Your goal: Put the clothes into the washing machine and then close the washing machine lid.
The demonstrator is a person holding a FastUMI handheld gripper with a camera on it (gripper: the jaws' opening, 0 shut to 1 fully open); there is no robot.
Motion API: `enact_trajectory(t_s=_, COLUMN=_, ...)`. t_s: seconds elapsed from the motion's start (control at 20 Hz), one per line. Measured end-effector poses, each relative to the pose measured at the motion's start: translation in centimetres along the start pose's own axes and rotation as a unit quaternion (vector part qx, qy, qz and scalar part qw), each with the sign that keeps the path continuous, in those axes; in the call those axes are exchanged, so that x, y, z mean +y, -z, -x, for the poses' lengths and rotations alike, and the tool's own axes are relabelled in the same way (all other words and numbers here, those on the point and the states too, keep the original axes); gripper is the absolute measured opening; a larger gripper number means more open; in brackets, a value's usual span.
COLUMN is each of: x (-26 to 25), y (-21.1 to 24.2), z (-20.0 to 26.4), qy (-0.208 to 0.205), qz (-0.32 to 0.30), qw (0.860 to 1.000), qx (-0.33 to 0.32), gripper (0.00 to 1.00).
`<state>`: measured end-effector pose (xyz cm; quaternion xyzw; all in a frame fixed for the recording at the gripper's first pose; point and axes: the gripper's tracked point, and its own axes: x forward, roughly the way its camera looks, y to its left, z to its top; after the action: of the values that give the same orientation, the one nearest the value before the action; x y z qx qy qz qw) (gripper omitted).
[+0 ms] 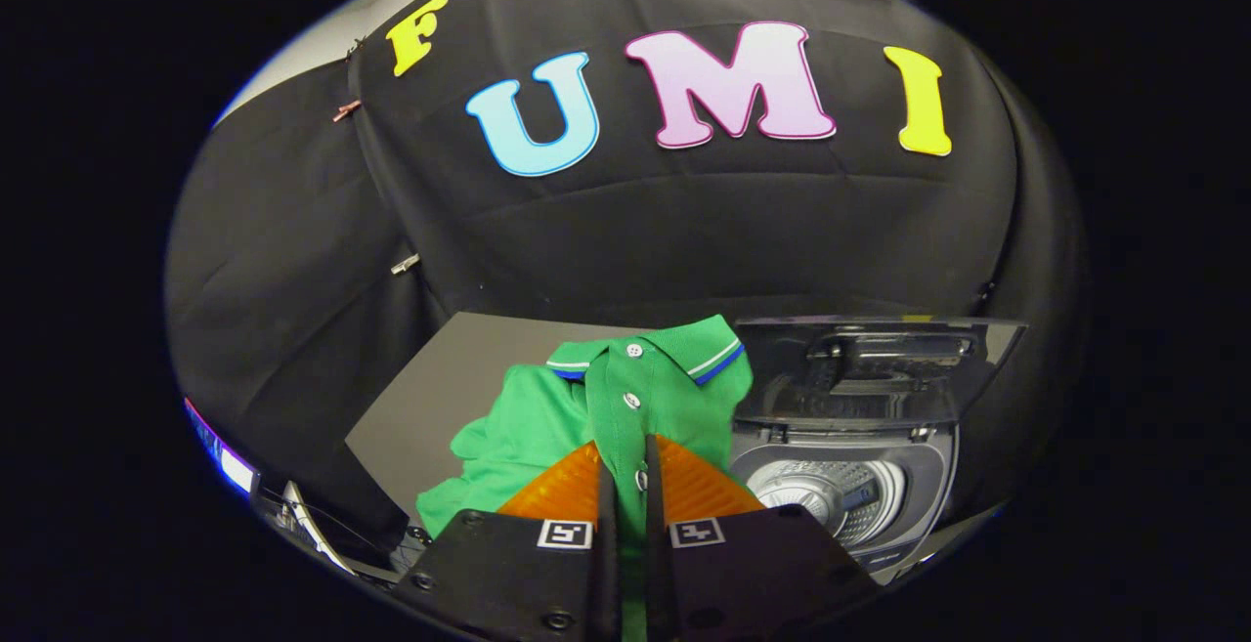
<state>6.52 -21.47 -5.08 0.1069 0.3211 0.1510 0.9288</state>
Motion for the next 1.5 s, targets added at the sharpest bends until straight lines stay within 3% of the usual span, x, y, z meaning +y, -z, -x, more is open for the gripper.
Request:
enact_trajectory(t_s=0.25, x=-8.6, y=-1.1, z=2.9, qy=-0.007, qz=0.014, qw=1.0, qx=-0.025, gripper=0.14)
enact_trajectory(t_s=0.5, x=-15.7, y=0.8, z=1.5, qy=0.012, qz=0.033, qw=0.999, qx=-0.011, gripper=0.14)
enact_trajectory(t_s=0.6, x=-16.6, y=0.9, z=1.3, qy=0.002, qz=0.053, qw=0.998, qx=-0.028, gripper=0.14)
enact_trajectory(t_s=0.7, x=-18.6, y=1.6, z=0.1, qy=0.017, qz=0.073, qw=0.997, qx=-0.019, gripper=0.14)
enact_trajectory(t_s=1.0, x=-22.2, y=4.6, z=-2.6, qy=0.043, qz=0.042, qw=0.998, qx=0.009, gripper=0.14)
enact_trajectory(t_s=1.1, x=-23.0, y=7.2, z=-3.2, qy=0.065, qz=-0.017, qw=0.996, qx=0.058, gripper=0.05)
enact_trajectory(t_s=1.2, x=-22.5, y=10.0, z=-4.7, qy=0.065, qz=-0.059, qw=0.992, qx=0.088, gripper=0.05)
enact_trajectory(t_s=1.5, x=-22.6, y=13.1, z=-5.8, qy=0.096, qz=-0.021, qw=0.99, qx=0.104, gripper=0.05)
